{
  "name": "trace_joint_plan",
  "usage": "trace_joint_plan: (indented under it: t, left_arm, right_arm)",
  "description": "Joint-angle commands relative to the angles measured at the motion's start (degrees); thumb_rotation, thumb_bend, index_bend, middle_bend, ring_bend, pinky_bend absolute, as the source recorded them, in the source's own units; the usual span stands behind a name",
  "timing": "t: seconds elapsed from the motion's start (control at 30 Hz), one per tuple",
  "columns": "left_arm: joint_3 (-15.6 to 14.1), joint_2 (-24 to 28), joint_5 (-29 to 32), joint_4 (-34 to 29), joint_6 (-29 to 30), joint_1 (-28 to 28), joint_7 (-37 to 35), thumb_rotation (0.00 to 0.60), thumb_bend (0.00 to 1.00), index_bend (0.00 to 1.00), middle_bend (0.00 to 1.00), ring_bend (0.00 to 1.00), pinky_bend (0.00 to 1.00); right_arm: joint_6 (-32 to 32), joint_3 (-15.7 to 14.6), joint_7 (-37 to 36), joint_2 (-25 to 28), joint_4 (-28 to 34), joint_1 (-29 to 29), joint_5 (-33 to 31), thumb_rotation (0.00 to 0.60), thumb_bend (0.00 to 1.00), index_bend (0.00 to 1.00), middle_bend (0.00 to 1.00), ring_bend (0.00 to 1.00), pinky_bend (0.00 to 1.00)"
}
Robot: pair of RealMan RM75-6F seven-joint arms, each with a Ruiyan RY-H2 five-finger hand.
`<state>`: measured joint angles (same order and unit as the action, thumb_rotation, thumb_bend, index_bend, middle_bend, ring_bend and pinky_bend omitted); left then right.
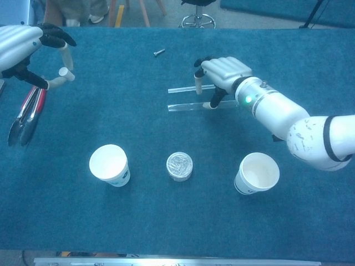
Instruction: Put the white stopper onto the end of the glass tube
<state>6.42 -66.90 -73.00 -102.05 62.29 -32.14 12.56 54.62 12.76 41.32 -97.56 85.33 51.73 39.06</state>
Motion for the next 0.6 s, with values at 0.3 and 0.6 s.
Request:
trace_joint_plan:
  t: [0.3, 0.6]
  left_arm:
    - [-0.3, -0.8, -1.3, 1.3, -0.4, 0.0, -1.4, 0.600, 0.34, 0.51, 0.20, 0.07, 0.06]
    - [-0.5, -1.3, -1.5, 2.0, -0.7, -0.1, -1.8, 0.600, 0.34, 0.51, 0.20, 0.07, 0.06]
  right_arm:
    - [-0.7, -0.6, 2.3, -3.5, -6.3, 2.7, -5.4, 0.600, 0.19, 0.51, 0.12, 0.00, 0.14]
    - [-2.2, -1.2, 1.9, -5.0, -9.7, 3.3, -7.4, 0.600, 0.19, 0.51, 0.12, 0.00, 0.14]
